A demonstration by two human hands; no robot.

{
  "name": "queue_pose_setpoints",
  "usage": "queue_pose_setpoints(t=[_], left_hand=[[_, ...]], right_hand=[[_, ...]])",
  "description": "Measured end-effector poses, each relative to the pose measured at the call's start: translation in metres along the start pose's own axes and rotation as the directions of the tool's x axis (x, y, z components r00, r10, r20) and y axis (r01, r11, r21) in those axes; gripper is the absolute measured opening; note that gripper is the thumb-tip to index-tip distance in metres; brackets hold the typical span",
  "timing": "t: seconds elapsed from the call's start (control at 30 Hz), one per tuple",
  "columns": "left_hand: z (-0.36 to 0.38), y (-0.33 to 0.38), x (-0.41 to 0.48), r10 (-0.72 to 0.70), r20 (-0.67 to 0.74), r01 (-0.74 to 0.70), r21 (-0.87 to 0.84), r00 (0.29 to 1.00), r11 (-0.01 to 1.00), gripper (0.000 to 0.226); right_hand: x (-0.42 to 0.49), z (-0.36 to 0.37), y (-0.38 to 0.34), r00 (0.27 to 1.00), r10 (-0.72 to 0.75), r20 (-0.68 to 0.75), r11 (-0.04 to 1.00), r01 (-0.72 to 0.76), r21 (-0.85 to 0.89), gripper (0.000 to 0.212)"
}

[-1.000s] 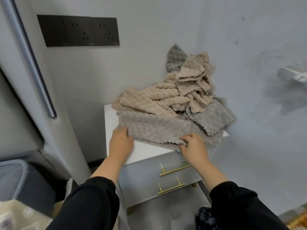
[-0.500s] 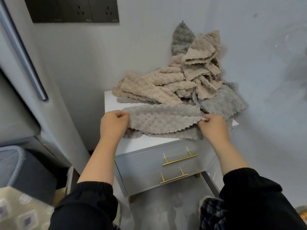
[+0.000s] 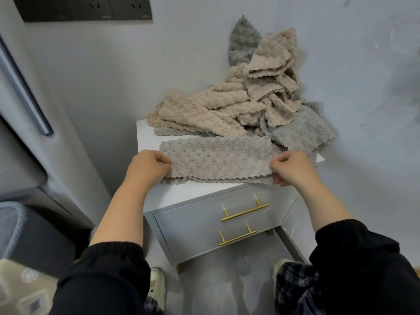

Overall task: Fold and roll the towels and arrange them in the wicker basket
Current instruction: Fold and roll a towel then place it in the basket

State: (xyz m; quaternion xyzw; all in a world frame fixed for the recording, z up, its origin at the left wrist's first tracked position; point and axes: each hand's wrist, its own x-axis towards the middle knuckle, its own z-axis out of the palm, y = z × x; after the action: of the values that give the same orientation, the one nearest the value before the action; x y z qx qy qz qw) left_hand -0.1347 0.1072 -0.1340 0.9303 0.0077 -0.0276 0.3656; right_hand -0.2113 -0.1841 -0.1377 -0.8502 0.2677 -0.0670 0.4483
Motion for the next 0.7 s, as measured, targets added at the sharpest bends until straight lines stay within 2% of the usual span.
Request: queue_pose_setpoints(t=[0.07, 0.13, 0.2, 0.3, 0.43, 0.5, 0.6, 0.7], left_hand=[[-0.003, -0.001, -0.002, 0.04, 0.081, -0.043, 0.041, 0.996, 0.998, 0.015], [-0.005, -0.002, -0.004, 0.043, 0.104, -0.049, 0.056, 0.994, 0.997, 0.02], [-0.005, -0.004, -0.005, 0.031, 0.061, -0.037, 0.108, 0.998, 0.993, 0.033], [-0.005, -0.007, -0.003, -0.043, -0.023, 0.046, 0.158, 0.999, 0.986, 0.056], [0.0, -0.005, 0.0, -0.12, -0.029, 0.123, 0.112, 0.992, 0.986, 0.047], [0.003, -0.002, -0.001, -0.117, 0.014, 0.115, 0.09, 0.993, 0.989, 0.049], [0.006, 0.002, -0.002, -0.065, 0.091, 0.06, 0.052, 0.994, 0.997, 0.064], [0.006, 0.004, 0.001, -0.016, 0.085, 0.024, -0.101, 0.996, 0.995, 0.067]], right_hand=[[0.001, 0.001, 0.004, 1.0, 0.003, -0.001, 0.99, -0.004, -0.14, 0.015], [0.0, 0.003, 0.005, 0.999, 0.039, 0.038, 0.986, -0.032, -0.166, 0.023], [-0.001, 0.004, 0.004, 0.995, 0.073, 0.075, 0.986, -0.061, -0.158, 0.028], [-0.002, 0.004, 0.004, 0.99, 0.113, 0.086, 0.992, -0.107, -0.069, 0.027], [-0.002, 0.005, 0.004, 0.986, 0.134, 0.096, 0.985, -0.143, 0.097, 0.02], [-0.003, 0.006, 0.003, 0.985, 0.14, 0.102, 0.979, -0.153, 0.133, 0.022], [-0.005, 0.006, 0.002, 0.981, 0.15, 0.127, 0.971, -0.17, 0.167, 0.02], [-0.006, 0.004, 0.001, 0.977, 0.138, 0.16, 0.953, -0.175, 0.247, 0.021]])
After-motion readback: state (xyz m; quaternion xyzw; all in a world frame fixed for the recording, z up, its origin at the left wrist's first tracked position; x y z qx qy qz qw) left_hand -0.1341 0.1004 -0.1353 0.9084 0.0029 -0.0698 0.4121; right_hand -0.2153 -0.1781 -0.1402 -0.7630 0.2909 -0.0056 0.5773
